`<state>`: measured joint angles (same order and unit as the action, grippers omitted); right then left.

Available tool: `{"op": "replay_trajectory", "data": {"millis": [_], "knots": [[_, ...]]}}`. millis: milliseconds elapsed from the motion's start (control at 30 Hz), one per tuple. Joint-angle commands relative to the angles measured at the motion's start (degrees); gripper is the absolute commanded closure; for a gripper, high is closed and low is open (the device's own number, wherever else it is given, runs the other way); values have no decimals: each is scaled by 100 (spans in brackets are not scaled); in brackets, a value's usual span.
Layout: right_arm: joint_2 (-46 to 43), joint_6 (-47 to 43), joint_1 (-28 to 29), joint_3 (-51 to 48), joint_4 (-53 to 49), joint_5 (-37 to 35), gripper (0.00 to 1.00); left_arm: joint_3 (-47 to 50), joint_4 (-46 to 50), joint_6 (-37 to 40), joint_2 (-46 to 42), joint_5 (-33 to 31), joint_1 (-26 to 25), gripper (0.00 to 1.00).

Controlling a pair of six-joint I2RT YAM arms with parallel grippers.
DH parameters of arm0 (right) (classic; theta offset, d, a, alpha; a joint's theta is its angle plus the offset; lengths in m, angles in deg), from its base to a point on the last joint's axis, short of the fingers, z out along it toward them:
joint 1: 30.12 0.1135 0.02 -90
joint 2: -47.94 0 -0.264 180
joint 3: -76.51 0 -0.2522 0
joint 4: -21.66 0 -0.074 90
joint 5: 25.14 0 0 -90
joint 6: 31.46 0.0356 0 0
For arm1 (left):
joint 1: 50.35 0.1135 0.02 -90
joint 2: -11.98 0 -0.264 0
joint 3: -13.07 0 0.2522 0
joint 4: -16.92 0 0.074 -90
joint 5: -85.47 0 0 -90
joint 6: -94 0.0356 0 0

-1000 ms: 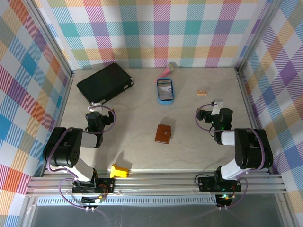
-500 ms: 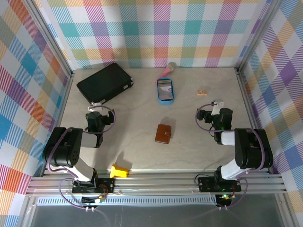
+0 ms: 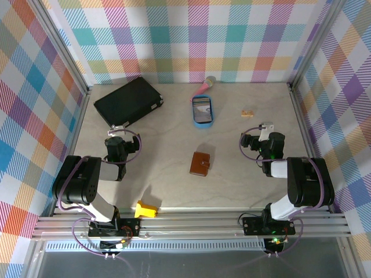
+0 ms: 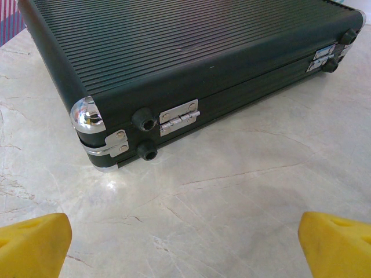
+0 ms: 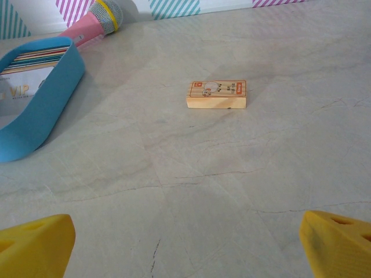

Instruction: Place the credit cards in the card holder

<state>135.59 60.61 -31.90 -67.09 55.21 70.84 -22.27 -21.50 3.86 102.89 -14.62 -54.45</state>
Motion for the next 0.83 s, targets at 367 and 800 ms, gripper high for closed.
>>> {"op": "replay_trajectory", "data": {"millis": [367,800], "knots": [[48,-109,42,101,37,-35,1,-95,24,90,-8,15,-22,0],[43,-159,99,111,22,-86,1,-95,24,91,-6,16,-21,0]]}}
